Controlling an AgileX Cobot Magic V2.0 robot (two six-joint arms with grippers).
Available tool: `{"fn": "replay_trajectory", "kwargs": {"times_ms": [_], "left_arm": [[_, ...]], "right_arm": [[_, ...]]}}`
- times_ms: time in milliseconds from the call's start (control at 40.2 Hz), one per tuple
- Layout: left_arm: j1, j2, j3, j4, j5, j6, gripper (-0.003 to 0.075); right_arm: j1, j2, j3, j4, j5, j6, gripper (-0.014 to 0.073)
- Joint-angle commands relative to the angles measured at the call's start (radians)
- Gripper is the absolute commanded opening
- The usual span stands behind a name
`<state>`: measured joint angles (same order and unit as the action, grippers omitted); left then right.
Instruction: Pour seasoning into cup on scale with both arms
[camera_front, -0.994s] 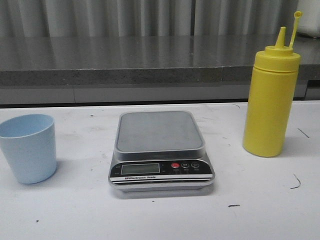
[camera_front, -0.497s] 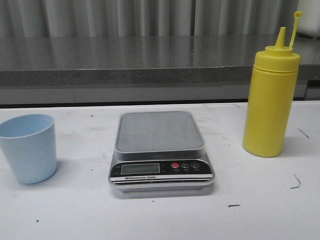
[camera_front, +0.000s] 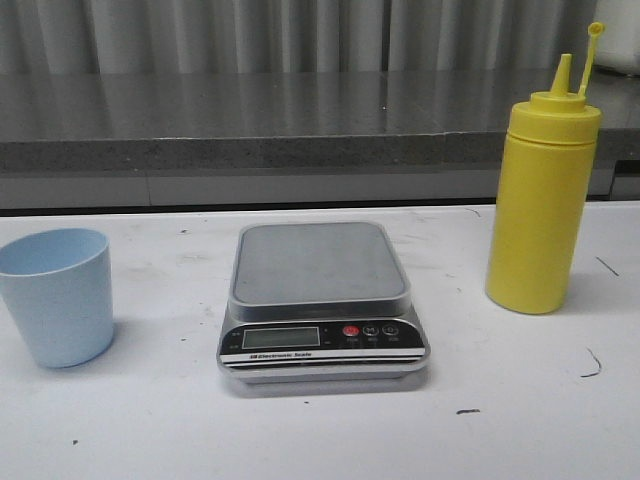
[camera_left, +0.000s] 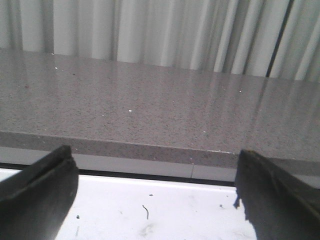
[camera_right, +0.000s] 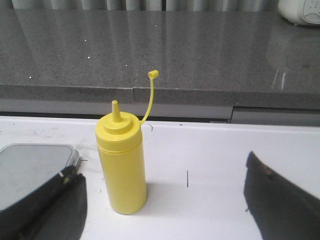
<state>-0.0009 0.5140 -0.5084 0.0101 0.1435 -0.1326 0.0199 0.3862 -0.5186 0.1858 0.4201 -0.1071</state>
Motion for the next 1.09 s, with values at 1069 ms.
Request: {"fn": "replay_trajectory", "kwargs": {"times_ms": [1069], "left_arm": [[-0.481, 1.09, -0.597, 0.018, 0.592, 0.047, 0.0605]], "right_arm": [[-0.005, 0.016, -0.034, 0.005, -0.064, 0.001, 0.0651]]}}
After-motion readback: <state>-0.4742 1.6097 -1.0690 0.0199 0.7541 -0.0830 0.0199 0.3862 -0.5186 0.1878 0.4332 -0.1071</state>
